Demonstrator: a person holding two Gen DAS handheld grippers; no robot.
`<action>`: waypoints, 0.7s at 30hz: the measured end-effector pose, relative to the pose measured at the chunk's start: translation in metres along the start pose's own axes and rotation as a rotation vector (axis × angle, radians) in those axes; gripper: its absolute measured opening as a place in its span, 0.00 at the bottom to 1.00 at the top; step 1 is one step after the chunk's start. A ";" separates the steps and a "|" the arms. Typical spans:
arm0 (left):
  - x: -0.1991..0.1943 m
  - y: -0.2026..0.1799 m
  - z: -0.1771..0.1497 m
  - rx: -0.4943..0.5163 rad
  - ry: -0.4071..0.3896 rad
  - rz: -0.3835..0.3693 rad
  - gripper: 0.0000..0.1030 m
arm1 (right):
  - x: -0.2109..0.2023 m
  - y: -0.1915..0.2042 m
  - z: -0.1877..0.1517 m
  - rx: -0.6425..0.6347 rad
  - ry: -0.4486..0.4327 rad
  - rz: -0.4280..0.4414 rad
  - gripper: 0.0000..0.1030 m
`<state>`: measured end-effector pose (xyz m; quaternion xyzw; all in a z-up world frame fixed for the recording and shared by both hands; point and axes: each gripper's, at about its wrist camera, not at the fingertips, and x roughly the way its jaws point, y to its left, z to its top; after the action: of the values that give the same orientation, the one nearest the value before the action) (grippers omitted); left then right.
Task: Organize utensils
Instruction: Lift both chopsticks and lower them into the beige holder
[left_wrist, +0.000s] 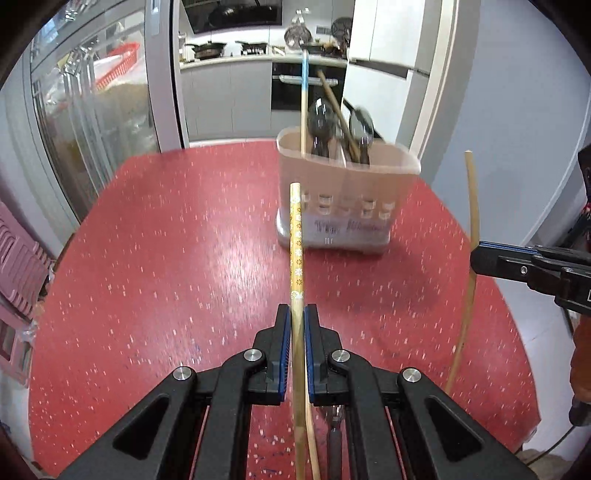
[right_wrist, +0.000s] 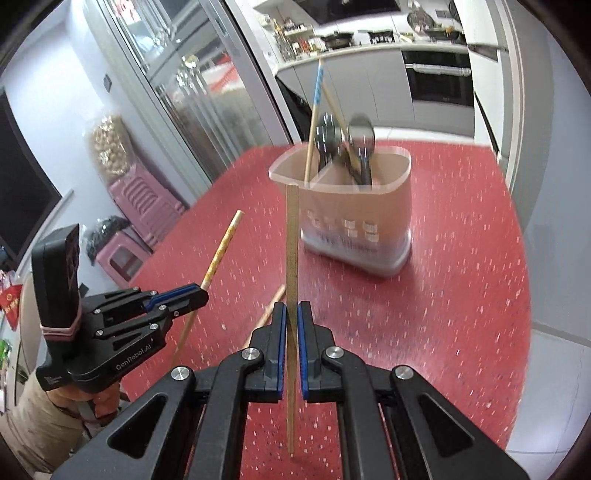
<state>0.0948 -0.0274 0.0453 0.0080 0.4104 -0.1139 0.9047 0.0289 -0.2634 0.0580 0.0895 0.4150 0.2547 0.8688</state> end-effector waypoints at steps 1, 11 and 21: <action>-0.002 0.000 0.005 -0.003 -0.009 -0.002 0.32 | -0.004 0.001 0.004 -0.004 -0.017 0.002 0.07; -0.028 0.011 0.061 -0.050 -0.153 -0.026 0.32 | -0.038 0.007 0.060 -0.051 -0.148 -0.017 0.07; -0.025 0.025 0.127 -0.130 -0.282 -0.056 0.32 | -0.056 0.006 0.121 -0.079 -0.261 -0.067 0.07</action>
<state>0.1779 -0.0121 0.1461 -0.0781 0.2861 -0.1123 0.9484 0.0898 -0.2806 0.1751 0.0738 0.2911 0.2279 0.9262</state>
